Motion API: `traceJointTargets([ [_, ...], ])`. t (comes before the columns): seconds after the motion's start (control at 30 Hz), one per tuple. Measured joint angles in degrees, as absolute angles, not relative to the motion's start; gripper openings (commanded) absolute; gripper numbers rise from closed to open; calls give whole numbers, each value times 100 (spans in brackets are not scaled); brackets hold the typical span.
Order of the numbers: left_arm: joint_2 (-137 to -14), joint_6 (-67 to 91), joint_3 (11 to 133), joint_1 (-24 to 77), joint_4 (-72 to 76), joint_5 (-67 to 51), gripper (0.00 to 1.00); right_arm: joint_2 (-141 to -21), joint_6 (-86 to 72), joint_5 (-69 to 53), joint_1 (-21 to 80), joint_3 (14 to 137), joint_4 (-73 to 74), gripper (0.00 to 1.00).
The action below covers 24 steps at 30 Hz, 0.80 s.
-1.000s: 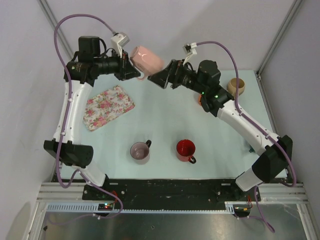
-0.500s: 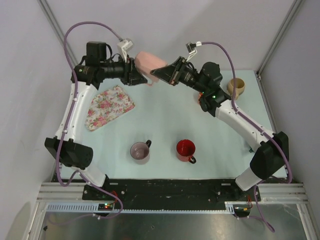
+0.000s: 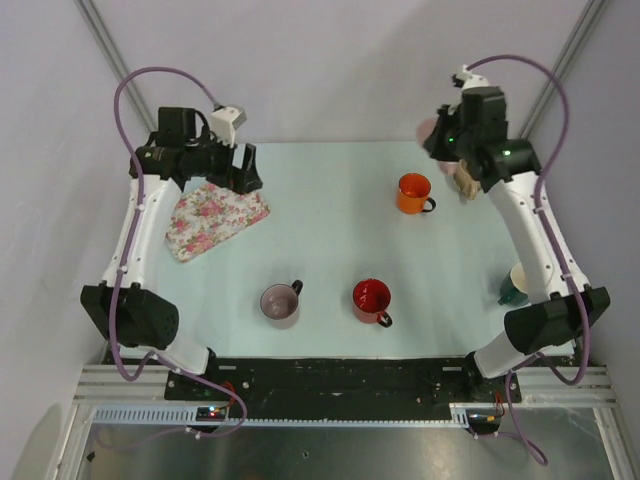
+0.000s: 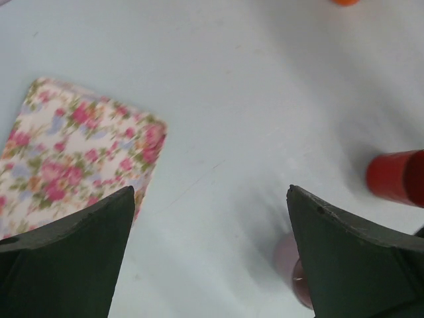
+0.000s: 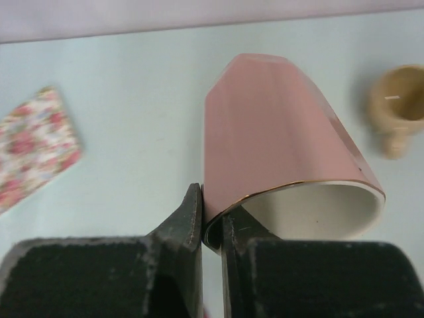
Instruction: Turn the mug right side up
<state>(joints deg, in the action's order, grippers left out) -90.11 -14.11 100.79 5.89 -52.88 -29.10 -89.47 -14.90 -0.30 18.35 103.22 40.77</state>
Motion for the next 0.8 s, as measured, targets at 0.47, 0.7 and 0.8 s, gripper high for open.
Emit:
traceJointTargets([
  [0.47, -8683, -1754, 10014, 134, -5531, -1588, 100, -9198, 1584, 259, 4119, 11306, 5996, 0],
  [0.7, -8534, -1625, 10106, -593, -5553, -1251, 100, -10405, 3712, 80, 6329, 12374, 6661, 0],
  [0.8, -8536, -1516, 10106, -1052, -5594, -1214, 100, -10790, 4663, -196, 6855, 12468, 6508, 0],
])
